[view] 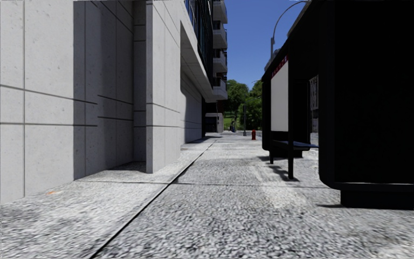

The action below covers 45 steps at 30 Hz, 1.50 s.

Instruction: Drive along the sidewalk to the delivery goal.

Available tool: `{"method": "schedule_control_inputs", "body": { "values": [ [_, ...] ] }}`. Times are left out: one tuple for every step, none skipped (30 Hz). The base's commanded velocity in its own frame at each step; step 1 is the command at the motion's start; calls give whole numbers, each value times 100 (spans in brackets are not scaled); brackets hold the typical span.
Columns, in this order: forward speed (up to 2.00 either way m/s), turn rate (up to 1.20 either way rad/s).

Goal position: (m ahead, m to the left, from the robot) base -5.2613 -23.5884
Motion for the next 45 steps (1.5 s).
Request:
{"method": "schedule_control_inputs", "body": {
  "values": [
    [200,-30],
    [200,-30],
    [200,-30],
    [200,-30],
    [200,-30],
    [200,-30],
    [200,-30],
    [200,-30],
    [200,-30],
    [200,-30],
    [200,-30],
    [200,-30],
    [200,-30],
    [200,-30],
    [200,-30],
    [200,-30],
    [200,-30],
    [200,-30],
    [200,-30],
    [200,-23],
    [200,-14],
    [200,-4],
    [200,-4],
    [200,0],
    [200,0],
    [200,0],
    [200,0],
    [200,0],
    [200,0],
    [200,0],
    [200,0],
    [200,0],
    [200,0],
    [200,0],
    [200,0],
    [200,0],
    [200,0],
    [200,0],
    [200,0],
    [200,0],
    [200,0],
    [200,0],
    [200,0],
    [200,0],
    [200,0]
  ]
}}
